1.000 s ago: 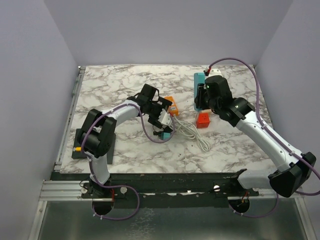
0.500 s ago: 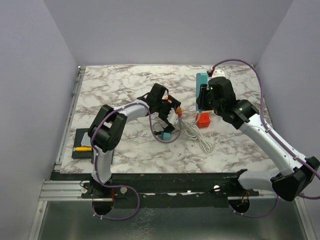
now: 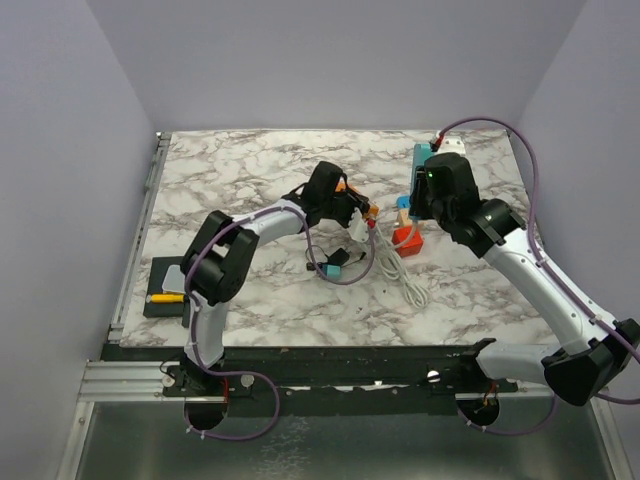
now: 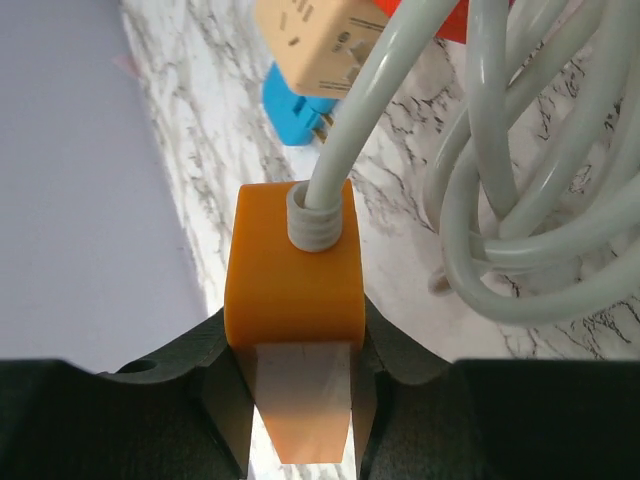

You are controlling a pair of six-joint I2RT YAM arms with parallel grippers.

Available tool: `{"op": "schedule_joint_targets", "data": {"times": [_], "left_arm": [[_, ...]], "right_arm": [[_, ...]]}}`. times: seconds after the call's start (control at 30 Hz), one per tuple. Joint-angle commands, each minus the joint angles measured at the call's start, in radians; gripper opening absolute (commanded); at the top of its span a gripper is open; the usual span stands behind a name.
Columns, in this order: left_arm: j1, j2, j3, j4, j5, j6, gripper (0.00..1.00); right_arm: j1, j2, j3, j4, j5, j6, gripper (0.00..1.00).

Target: Insert the plug

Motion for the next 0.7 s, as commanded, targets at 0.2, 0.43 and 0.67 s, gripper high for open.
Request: {"op": "schedule_joint_targets", "data": {"times": [0.2, 0.43, 0.67], "left_arm": [[-0.07, -0.441, -0.226, 0.289, 0.029, -0.033, 0.02], [-0.145, -0.713, -0.346, 0.27, 0.013, -0.049, 0.02], [-0.272, -0.881, -0.33, 0.253, -0.078, -0.1, 0.03]], "right_arm": [[-0.019, -0.023, 0.0, -0.054, 0.237, 0.098, 0.09], [-0.044, 0.035, 0.037, -0.015, 0.352, 0.153, 0.08], [-0.053, 0.108, 0.183, 0.036, 0.36, 0.121, 0.07]]}}
